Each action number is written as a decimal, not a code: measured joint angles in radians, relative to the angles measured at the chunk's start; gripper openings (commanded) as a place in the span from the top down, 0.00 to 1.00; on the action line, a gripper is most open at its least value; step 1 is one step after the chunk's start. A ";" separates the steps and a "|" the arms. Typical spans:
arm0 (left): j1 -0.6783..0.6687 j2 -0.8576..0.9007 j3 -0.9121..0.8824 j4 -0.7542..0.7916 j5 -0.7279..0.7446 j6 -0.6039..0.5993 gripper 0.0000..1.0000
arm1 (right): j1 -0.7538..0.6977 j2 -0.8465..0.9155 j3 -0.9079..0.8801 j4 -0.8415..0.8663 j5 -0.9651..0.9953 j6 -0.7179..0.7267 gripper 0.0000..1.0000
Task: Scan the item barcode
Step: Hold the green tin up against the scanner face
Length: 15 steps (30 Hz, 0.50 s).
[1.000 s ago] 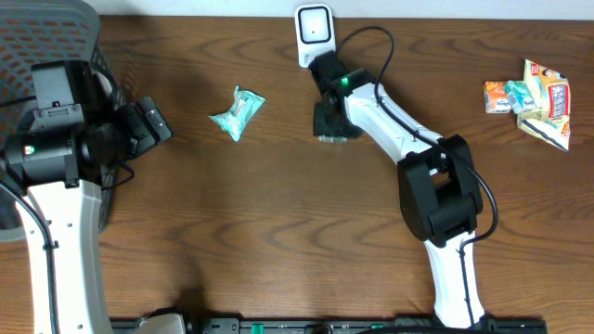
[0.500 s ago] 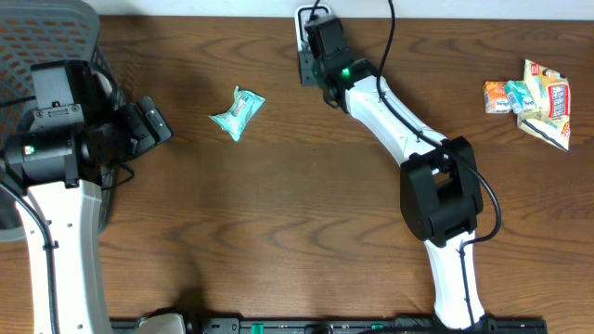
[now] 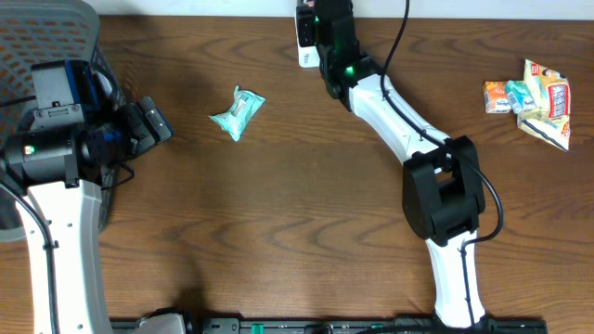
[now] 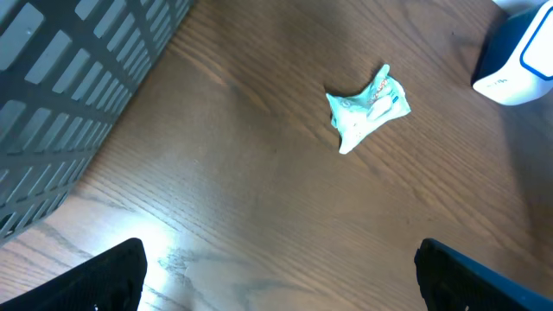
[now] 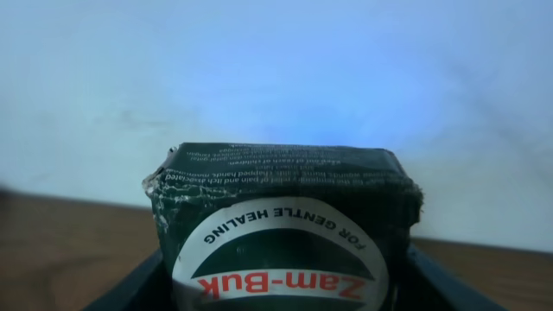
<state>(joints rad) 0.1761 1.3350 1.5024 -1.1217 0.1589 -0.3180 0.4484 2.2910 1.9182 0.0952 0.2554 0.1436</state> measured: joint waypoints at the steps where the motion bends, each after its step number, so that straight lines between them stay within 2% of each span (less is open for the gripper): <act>1: 0.000 0.000 0.000 0.000 0.000 0.000 0.02 | -0.002 0.001 0.000 0.013 0.008 -0.003 0.43; 5: 0.000 0.000 0.000 0.000 0.000 0.000 0.02 | -0.014 0.024 0.001 0.103 0.026 -0.014 0.44; 10: 0.000 0.000 0.000 0.000 0.000 0.000 0.02 | -0.024 0.109 0.005 0.224 0.033 -0.021 0.40; 15: 0.000 0.000 0.000 0.000 0.000 0.000 0.02 | -0.026 0.202 0.005 0.262 0.028 -0.023 0.40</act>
<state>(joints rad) 0.1761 1.3350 1.5024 -1.1217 0.1589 -0.3180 0.4229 2.4928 1.9232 0.3569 0.2836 0.1211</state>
